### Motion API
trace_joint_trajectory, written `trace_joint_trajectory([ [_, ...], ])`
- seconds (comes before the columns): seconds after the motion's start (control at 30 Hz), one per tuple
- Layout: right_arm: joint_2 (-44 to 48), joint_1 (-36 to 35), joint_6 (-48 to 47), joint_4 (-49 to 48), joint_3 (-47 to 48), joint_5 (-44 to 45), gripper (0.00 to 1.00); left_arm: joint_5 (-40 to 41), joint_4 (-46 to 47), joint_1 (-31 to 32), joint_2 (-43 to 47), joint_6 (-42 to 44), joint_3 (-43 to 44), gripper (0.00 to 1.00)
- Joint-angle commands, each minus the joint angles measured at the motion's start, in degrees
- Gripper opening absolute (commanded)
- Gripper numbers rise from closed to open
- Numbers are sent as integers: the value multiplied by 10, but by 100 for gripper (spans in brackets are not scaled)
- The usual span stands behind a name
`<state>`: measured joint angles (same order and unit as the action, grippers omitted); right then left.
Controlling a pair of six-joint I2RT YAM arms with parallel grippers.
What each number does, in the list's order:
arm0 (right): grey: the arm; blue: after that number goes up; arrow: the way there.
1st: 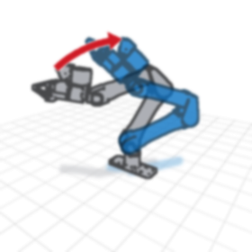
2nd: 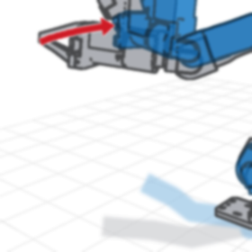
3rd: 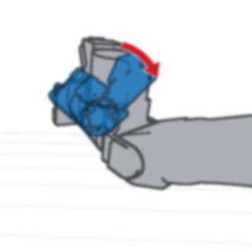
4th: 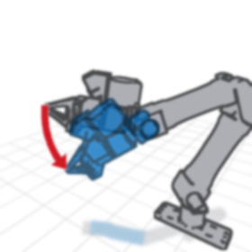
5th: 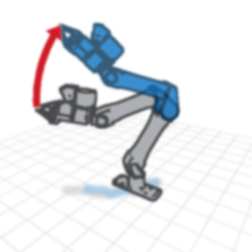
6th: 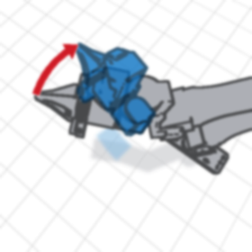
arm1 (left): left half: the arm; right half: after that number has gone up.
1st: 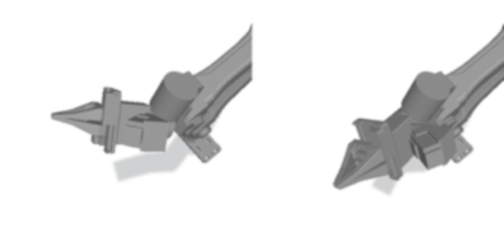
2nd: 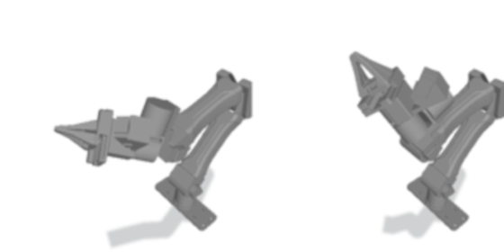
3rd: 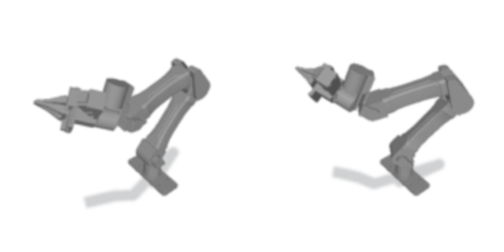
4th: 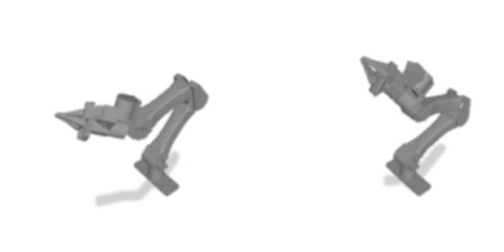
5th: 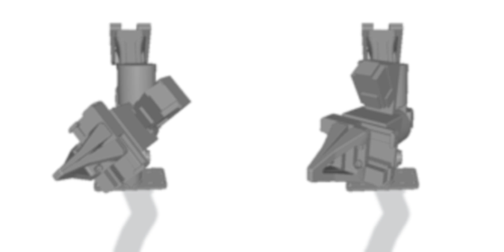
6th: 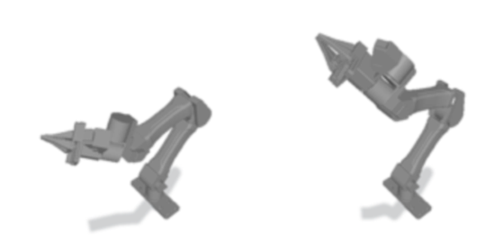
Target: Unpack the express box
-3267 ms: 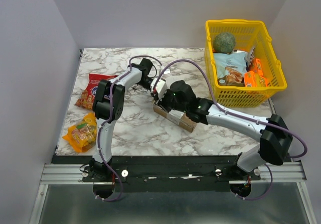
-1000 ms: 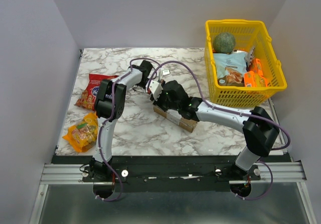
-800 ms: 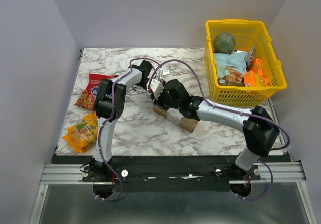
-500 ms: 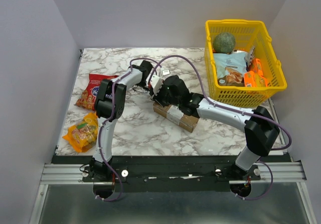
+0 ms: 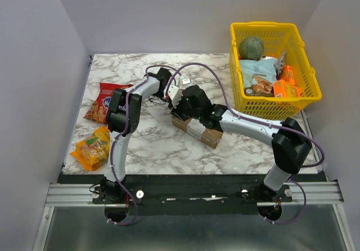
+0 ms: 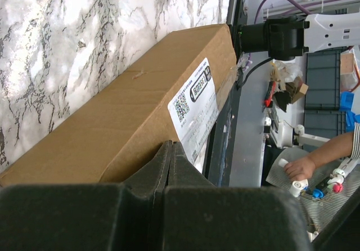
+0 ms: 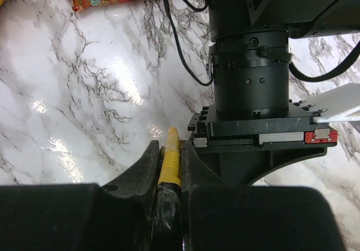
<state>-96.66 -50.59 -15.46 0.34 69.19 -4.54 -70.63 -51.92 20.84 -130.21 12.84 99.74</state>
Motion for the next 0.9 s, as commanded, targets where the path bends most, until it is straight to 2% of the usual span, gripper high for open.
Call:
trace_joint_trajectory([
  [0.0,-7,2,18,19,13,12,1,59,1,8,-37,29,-3,0],
  [0.63,-13,1,42,34,4,24,0,58,0,7,-41,31,-2,0],
  [0.87,-9,8,53,78,17,24,0,62,-5,8,-40,42,-2,0],
])
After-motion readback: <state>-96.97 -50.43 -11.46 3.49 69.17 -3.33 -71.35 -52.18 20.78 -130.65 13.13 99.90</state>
